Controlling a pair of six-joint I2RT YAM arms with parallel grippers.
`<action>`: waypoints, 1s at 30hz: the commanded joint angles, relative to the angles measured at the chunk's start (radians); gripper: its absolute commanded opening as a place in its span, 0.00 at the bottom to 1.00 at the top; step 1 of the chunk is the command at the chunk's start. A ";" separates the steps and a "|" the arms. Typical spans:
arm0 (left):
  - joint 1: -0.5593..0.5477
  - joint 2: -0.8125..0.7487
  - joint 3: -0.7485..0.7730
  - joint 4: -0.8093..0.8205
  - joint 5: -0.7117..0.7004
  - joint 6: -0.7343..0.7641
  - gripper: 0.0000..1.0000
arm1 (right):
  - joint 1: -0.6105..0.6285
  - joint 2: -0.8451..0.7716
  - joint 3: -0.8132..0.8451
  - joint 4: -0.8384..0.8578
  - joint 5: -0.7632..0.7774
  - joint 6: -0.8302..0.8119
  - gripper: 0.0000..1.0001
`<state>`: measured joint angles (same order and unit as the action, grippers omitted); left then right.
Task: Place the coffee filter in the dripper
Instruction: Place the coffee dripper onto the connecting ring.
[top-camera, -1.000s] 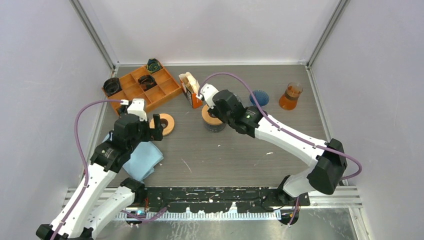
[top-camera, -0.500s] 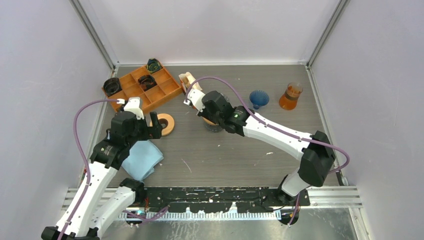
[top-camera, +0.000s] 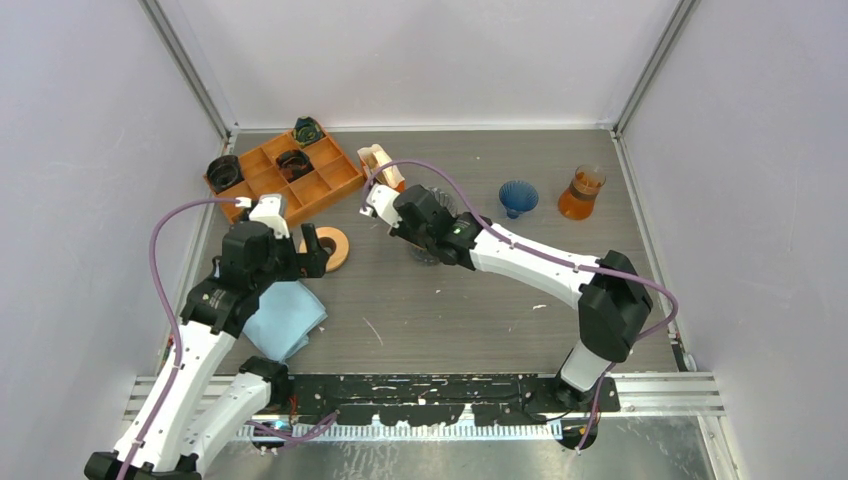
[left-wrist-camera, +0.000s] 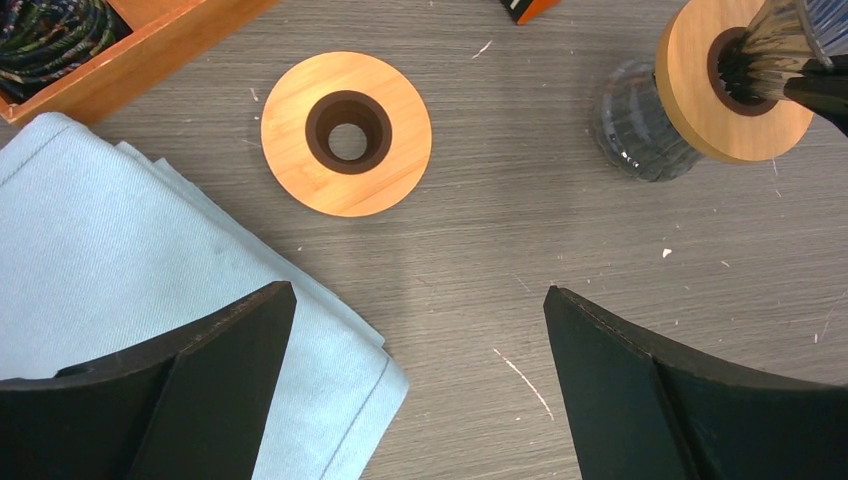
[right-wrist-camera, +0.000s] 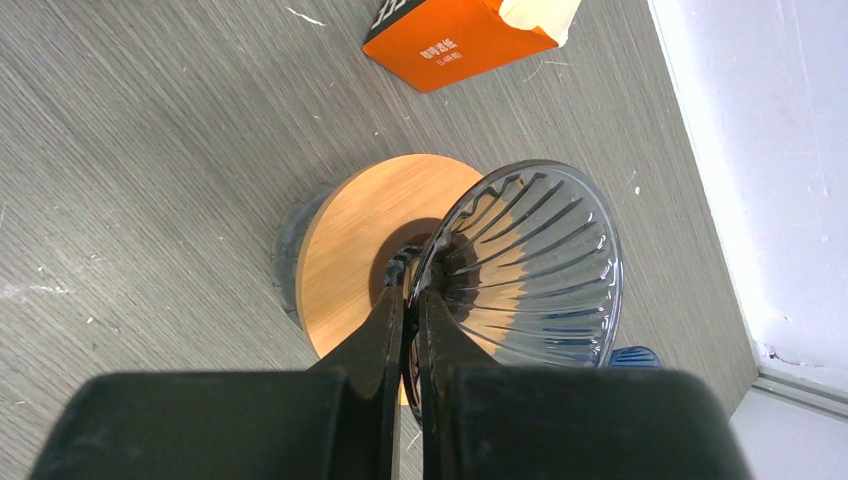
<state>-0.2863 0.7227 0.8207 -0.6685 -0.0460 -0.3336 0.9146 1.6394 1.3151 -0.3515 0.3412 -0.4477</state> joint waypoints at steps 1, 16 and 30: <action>0.004 0.001 0.012 0.049 0.028 -0.001 0.99 | 0.008 -0.004 0.041 0.068 0.031 -0.009 0.01; 0.005 0.093 0.079 0.035 0.111 -0.020 0.99 | 0.013 -0.034 0.078 -0.002 0.013 0.033 0.47; 0.004 0.236 0.159 0.115 0.274 -0.168 0.99 | -0.005 -0.127 0.157 -0.128 0.000 0.212 0.65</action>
<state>-0.2859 0.9356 0.9340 -0.6407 0.1497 -0.4370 0.9207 1.5635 1.4033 -0.4568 0.3351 -0.3267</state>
